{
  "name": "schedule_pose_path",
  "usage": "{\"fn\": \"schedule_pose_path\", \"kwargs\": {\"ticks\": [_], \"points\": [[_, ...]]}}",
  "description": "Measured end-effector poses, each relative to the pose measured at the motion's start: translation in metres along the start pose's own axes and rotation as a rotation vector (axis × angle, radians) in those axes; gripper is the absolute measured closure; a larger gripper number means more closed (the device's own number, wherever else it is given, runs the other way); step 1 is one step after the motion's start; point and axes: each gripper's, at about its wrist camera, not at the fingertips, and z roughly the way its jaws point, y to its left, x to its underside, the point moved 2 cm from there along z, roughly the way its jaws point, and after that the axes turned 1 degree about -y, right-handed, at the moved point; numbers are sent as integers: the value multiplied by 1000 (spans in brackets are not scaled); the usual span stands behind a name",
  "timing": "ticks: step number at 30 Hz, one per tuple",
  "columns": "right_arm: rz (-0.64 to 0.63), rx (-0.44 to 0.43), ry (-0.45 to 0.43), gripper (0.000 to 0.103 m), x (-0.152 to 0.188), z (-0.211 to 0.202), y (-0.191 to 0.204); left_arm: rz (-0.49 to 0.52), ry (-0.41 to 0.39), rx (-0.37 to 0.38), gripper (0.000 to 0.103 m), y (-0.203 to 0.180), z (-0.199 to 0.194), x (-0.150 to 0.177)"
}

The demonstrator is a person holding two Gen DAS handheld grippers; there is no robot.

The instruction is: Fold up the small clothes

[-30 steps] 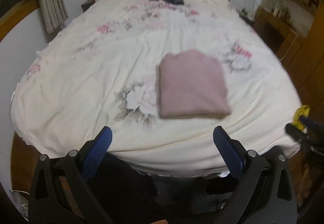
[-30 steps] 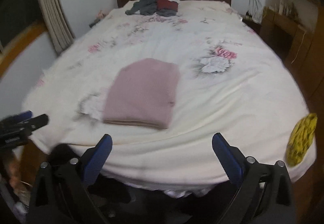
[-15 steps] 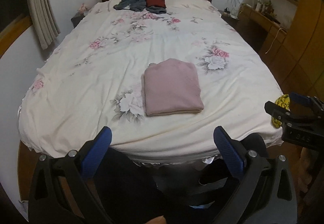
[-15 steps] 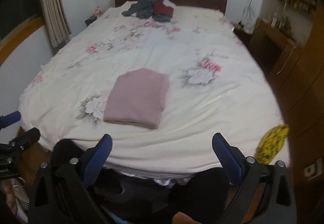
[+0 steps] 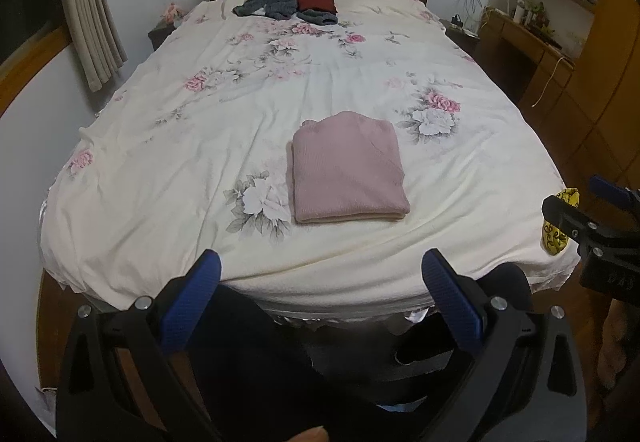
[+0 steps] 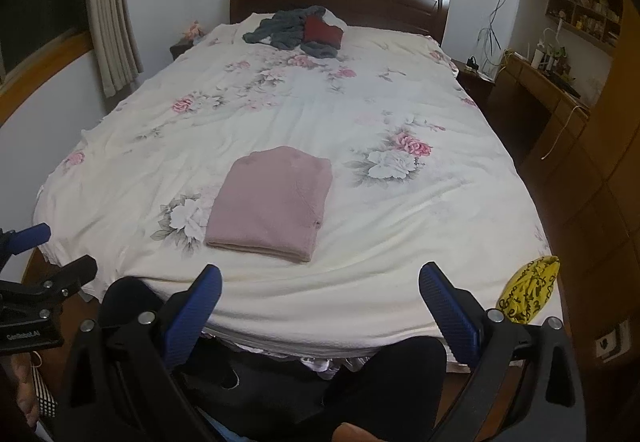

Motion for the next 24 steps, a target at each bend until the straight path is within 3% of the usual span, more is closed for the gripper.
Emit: {"fn": "schedule_pose_path", "kwargs": {"ticks": [24], "points": [[-2, -7, 3, 4, 1, 8, 5, 2, 9, 18, 3, -9, 5, -1]]}}
